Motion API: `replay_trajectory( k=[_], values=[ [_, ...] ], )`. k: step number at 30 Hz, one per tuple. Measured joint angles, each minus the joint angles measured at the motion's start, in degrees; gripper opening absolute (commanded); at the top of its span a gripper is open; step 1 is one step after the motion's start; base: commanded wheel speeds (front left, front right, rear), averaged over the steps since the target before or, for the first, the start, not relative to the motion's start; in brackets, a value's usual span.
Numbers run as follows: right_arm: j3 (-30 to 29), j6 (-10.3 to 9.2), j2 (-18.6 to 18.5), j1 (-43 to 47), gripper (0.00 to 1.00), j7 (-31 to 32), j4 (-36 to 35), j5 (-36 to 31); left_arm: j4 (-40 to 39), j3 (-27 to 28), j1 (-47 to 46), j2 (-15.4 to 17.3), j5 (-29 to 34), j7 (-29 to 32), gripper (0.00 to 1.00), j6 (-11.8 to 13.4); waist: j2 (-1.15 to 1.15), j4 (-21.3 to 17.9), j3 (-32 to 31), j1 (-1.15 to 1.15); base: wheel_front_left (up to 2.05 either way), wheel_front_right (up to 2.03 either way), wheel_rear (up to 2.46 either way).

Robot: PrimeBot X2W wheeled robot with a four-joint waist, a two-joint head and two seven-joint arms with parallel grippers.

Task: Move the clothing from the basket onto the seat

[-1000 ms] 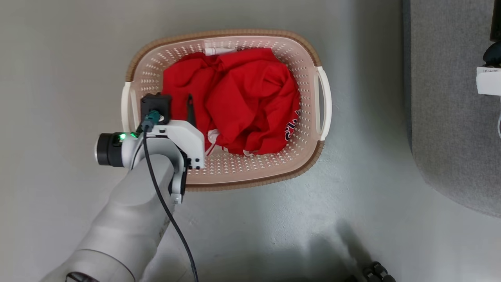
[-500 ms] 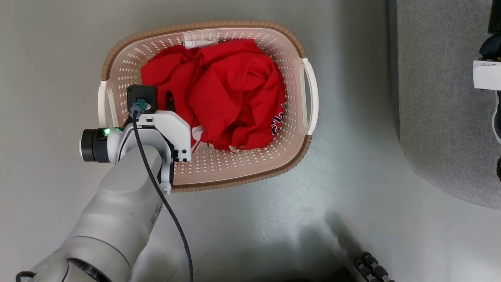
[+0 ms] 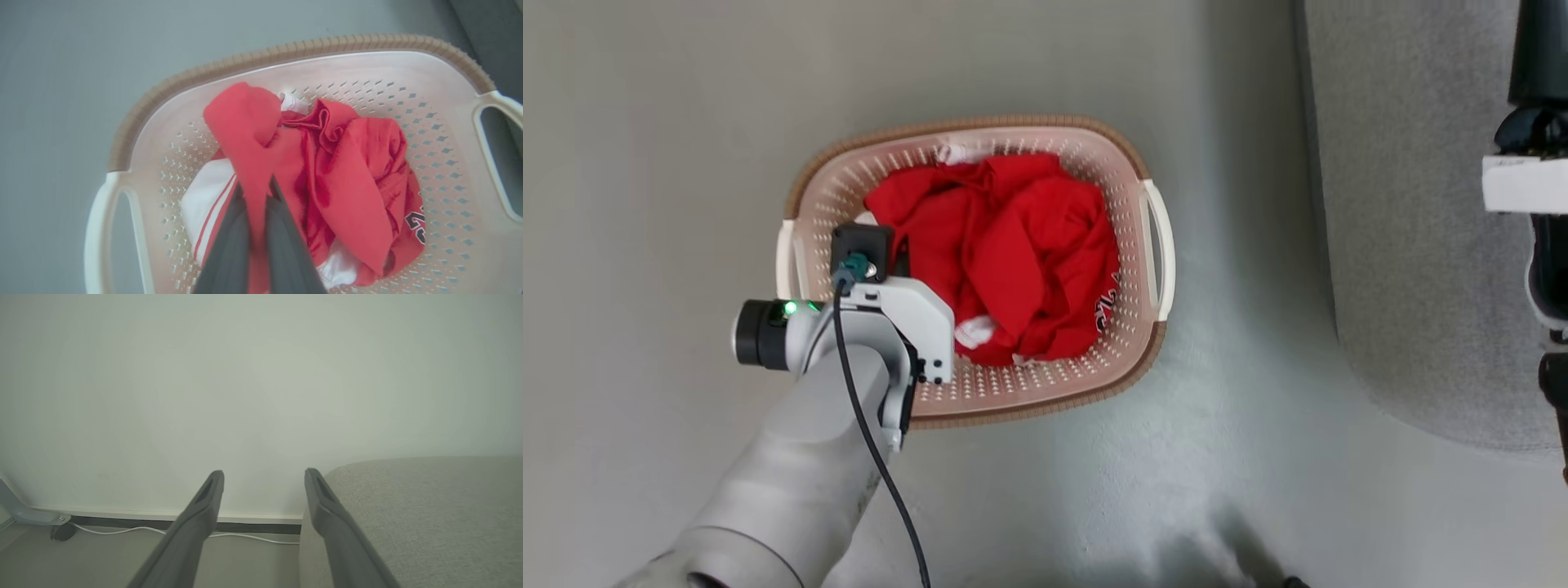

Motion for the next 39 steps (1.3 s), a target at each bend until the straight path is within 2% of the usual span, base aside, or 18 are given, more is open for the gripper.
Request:
replay_trajectory(
  k=[9, 17, 31, 39],
  values=[
    [0.3, 0.0, 0.2, 5.8, 1.0, 0.0, 4.0, -1.4, -7.3, 3.0, 7.1, 0.0, 4.3, 0.0, 0.0, -1.0, 0.0, 1.7, -9.3, 0.0, 0.0, 0.0, 0.0],
    [1.3, 0.0, 1.6, 12.0, 1.0, 0.0, 7.9, -3.3, -11.5, 6.8, 14.3, 0.0, 9.7, 0.0, 0.0, -3.0, 0.0, 3.6, -18.9, 0.0, 0.0, 0.0, 0.0],
    [0.5, 0.0, 5.2, 22.0, 1.0, 0.0, 13.1, -5.5, -18.1, 16.3, 24.3, 0.1, 19.9, 0.0, 0.0, -8.3, 0.0, 6.7, -35.2, 0.0, 0.0, 0.0, 0.0],
    [0.1, 0.0, 5.9, 25.0, 1.0, 0.0, 14.8, -6.8, -27.1, 19.8, 24.8, 0.1, 24.9, 0.0, 0.0, -11.2, 0.0, 7.3, -39.9, 0.0, 0.0, 0.0, 0.0]
  ],
)
